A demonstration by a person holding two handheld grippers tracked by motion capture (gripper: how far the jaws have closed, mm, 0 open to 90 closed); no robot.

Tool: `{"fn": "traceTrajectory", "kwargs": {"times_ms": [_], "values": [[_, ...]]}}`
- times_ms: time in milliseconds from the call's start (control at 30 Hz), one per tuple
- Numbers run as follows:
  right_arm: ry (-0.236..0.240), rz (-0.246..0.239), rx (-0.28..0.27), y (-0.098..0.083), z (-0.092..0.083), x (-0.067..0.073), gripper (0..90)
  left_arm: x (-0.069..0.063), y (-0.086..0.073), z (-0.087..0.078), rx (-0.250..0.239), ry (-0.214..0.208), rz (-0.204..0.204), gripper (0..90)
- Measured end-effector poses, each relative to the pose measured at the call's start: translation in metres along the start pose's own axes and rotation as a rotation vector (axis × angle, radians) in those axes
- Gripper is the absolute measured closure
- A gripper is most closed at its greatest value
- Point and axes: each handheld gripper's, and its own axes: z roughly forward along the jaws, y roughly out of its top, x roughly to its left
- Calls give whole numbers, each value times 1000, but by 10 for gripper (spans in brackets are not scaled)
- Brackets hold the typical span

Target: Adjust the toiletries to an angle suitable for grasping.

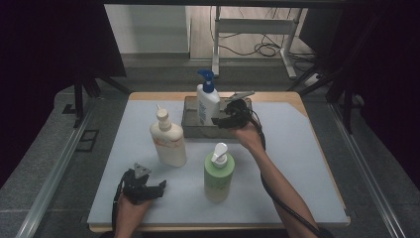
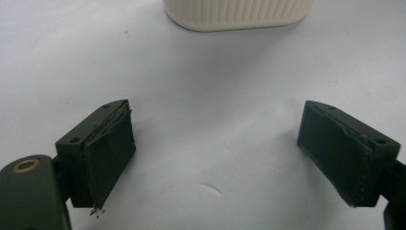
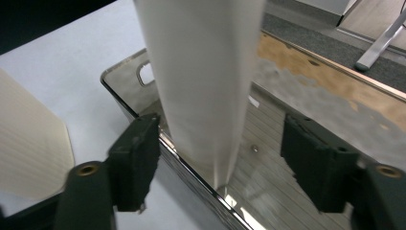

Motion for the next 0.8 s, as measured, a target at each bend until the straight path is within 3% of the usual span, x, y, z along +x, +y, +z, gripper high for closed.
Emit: {"fn": "traceTrajectory", "kwargs": {"times_ms": [267, 433, 800], "values": [[-18, 53, 51, -8, -2, -11, 456, 0, 0, 0, 0, 0, -1, 121], [-45, 73, 82, -12, 4, -12, 595, 0, 0, 0, 1, 0, 0, 121], [-52, 96, 114, -11, 20, -14, 873, 0, 0, 0, 0, 1, 0, 121]]}}
